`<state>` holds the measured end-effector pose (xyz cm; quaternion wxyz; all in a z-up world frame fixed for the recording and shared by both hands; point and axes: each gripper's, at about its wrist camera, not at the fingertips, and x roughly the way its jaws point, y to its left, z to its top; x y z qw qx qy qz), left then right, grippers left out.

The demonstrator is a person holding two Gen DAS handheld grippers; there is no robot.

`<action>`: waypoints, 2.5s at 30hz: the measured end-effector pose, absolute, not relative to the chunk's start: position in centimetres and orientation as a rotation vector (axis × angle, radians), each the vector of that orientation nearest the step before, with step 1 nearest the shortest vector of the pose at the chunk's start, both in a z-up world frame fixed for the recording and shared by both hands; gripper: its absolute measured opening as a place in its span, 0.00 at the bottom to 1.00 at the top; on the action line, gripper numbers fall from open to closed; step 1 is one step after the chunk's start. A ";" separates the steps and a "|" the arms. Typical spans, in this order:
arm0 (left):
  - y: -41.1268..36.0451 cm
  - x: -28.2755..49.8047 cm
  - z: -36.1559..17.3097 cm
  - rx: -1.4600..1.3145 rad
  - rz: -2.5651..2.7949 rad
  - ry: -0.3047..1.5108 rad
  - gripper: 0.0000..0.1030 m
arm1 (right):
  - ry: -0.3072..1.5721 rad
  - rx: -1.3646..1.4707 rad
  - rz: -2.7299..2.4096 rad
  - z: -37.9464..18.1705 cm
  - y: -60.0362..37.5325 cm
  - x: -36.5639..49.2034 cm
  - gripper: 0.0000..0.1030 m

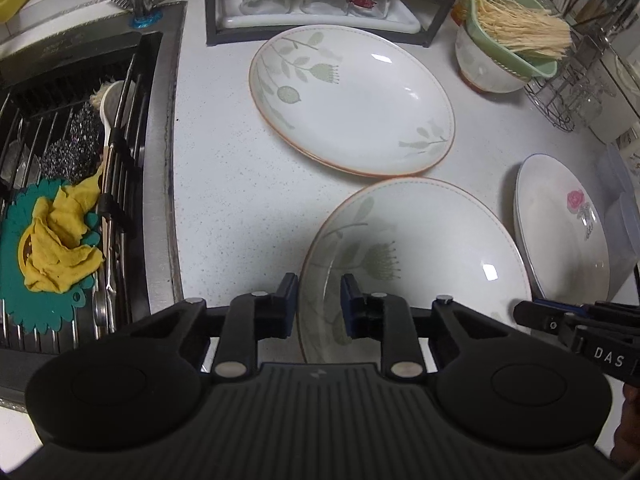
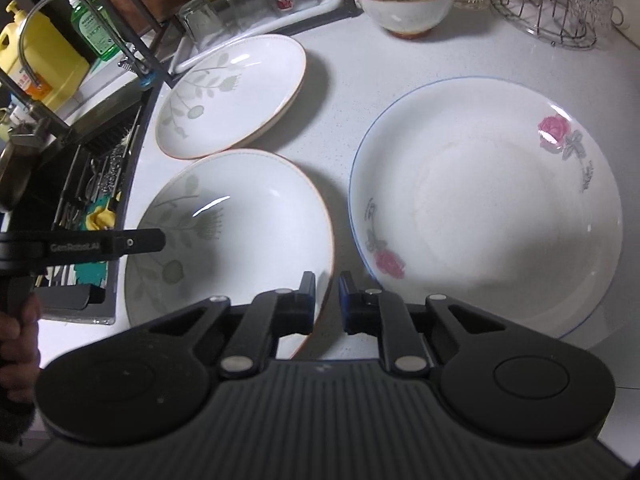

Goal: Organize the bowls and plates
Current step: 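Lift the leaf-pattern plate with both grippers and carry it over the rose plate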

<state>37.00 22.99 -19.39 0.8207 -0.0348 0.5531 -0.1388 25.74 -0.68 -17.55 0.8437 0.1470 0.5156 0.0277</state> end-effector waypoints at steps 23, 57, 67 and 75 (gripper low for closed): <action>21.8 36.6 -17.0 -0.181 -0.397 1.182 0.25 | 1.060 0.433 0.105 -15.6 -4.3 24.4 0.11; 3.9 40.8 -17.9 0.095 -0.618 1.278 0.25 | 0.960 0.445 -0.158 -15.9 -17.1 23.2 0.11; 1.7 40.3 -18.1 0.201 -0.587 1.261 0.25 | 0.969 0.446 -0.157 -17.2 -18.3 23.7 0.12; 0.6 40.4 -17.9 0.240 -0.575 1.260 0.25 | 0.957 0.446 -0.159 -17.4 -18.8 24.4 0.12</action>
